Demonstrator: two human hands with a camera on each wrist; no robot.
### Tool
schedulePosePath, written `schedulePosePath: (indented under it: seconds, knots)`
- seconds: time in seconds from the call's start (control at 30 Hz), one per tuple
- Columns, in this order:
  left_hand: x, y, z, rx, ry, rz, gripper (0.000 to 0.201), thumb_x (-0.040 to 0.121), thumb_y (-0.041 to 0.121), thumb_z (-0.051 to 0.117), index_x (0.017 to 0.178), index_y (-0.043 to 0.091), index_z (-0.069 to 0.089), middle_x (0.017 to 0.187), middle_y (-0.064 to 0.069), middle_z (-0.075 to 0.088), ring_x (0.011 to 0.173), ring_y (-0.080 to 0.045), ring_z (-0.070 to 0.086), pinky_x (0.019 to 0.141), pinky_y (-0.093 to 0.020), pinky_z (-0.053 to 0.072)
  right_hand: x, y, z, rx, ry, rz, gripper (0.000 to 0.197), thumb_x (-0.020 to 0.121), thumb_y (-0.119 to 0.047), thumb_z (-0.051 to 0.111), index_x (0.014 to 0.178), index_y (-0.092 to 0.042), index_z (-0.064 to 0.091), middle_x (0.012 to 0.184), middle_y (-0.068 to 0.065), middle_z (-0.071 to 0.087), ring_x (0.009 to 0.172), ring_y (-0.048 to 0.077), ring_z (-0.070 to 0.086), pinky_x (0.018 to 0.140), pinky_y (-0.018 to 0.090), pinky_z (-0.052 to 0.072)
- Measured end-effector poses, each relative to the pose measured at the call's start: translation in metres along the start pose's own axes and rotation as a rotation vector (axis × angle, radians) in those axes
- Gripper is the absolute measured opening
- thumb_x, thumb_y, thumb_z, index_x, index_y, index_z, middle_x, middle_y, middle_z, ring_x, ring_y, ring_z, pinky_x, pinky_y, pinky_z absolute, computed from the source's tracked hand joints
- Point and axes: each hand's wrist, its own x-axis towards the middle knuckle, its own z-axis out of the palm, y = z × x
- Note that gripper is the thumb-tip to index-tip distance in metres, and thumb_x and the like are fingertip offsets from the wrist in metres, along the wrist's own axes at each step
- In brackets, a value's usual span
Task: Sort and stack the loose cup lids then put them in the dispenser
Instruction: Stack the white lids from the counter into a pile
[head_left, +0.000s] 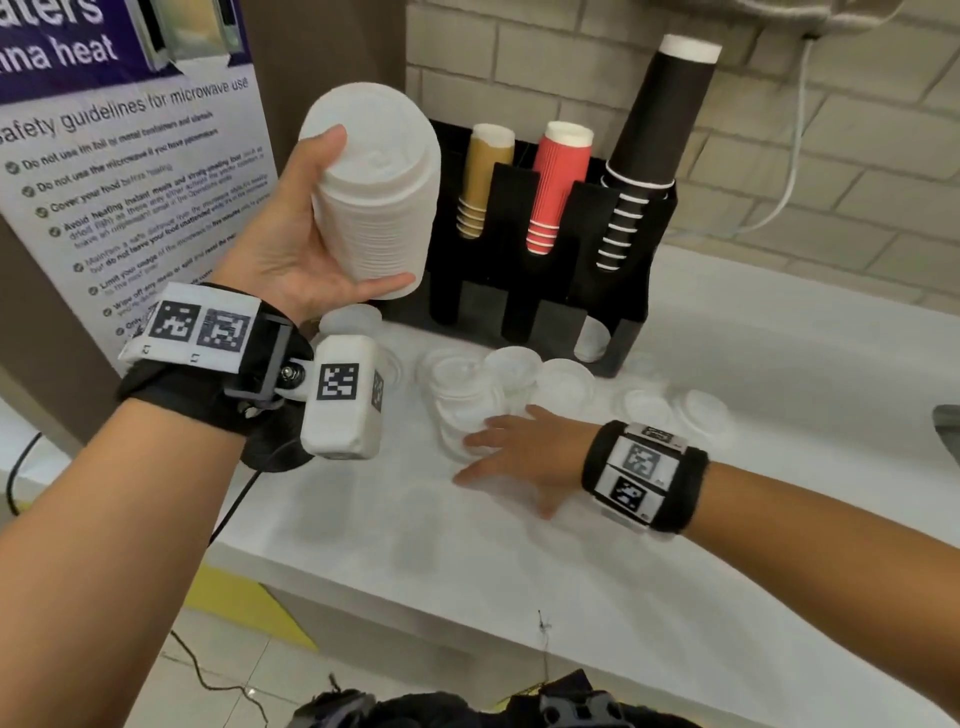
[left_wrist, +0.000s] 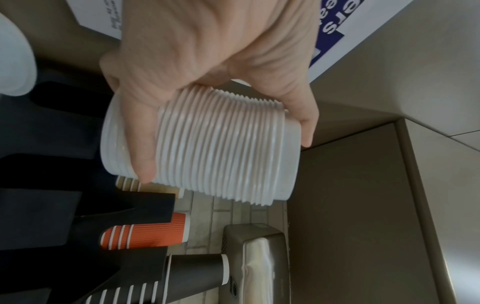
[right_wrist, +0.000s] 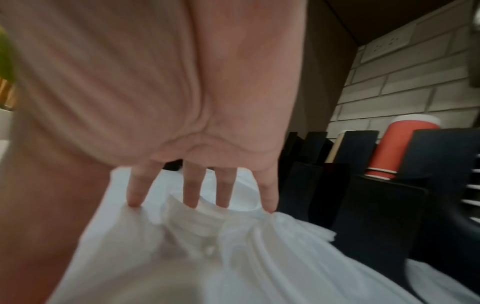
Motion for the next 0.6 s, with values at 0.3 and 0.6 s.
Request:
schedulePosePath:
  seconds: [0.3,0.6]
  knots:
    - [-0.004,0.028,0.003,0.037,0.018,0.037,0.061,0.077,0.054,0.065,0.129,0.024,0.054,0.110,-0.006,0.073,0.098,-0.030,0.071,0.077,-0.055,0.056,0.041,0.020,-0.105,0.347,0.354,-0.055,0.063,0.078,-0.046,0.073,0.135,-0.031,0.050,0.132,0.001,0.054,0.120,0.020,0.050,0.101,0.031,0.041]
    - [-0.001,0.032,-0.002,0.033,0.041,0.016,0.060,0.070,0.048,0.071,0.124,0.024,0.055,0.105,-0.008,0.074,0.091,-0.032,0.072,0.076,-0.059,0.056,0.160,-0.008,-0.132,0.245,0.328,0.072,0.060,0.075,-0.041,0.075,0.125,-0.016,0.052,0.124,0.005,0.054,0.110,0.025,0.055,0.096,0.041,0.044]
